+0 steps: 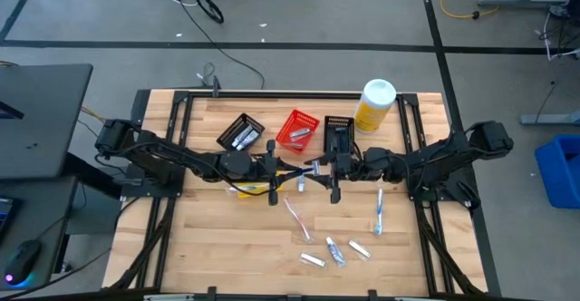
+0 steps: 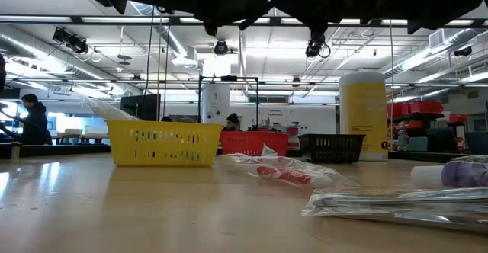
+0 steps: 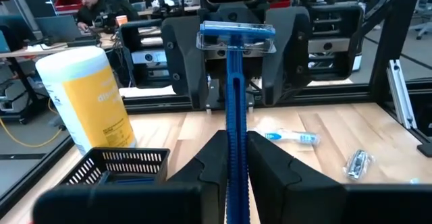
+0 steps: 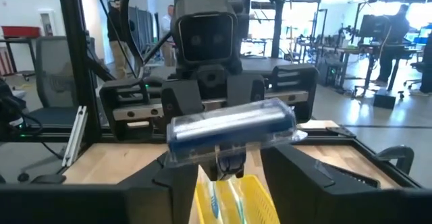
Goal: Pick & Place Travel size toiletries
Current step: Put the blue razor into the right black bin
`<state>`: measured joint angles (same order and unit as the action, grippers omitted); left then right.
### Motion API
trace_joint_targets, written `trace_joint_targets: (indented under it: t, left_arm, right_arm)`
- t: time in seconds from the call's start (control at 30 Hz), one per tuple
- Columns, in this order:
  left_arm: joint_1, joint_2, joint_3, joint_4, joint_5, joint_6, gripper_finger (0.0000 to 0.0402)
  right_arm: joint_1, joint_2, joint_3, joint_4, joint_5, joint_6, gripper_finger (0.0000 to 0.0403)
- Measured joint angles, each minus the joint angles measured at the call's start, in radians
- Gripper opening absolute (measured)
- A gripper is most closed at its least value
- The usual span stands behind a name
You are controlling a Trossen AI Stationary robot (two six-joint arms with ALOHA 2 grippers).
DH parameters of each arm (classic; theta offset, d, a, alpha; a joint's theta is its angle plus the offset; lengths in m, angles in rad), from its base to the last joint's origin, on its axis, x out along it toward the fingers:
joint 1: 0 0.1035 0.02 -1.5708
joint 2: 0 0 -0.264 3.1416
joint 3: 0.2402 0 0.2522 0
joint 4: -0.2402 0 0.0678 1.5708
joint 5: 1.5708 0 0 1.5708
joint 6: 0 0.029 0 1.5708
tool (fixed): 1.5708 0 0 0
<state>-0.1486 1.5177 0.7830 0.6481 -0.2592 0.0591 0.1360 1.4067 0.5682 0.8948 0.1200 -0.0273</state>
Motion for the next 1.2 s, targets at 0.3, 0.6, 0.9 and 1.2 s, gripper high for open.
trace_joint_targets:
  t: [0.3,0.6,0.9,1.2]
  left_arm:
    - [0.0,0.0,0.0,0.003,0.0,-0.001,0.0051]
    - [0.0,0.0,0.0,0.002,-0.014,-0.002,0.0066]
    - [0.0,0.0,0.0,0.007,-0.027,-0.002,0.0067]
    - [0.001,0.001,0.0,0.003,-0.109,-0.011,0.0102]
  right_arm:
    - [0.0,0.0,0.0,0.0,-0.001,-0.007,0.0111]
    - [0.0,0.0,0.0,0.0,0.001,-0.008,0.0059]
    - [0.0,0.0,0.0,0.001,0.003,-0.008,0.0052]
    - [0.0,-0.007,-0.001,-0.106,0.092,-0.008,0.005]
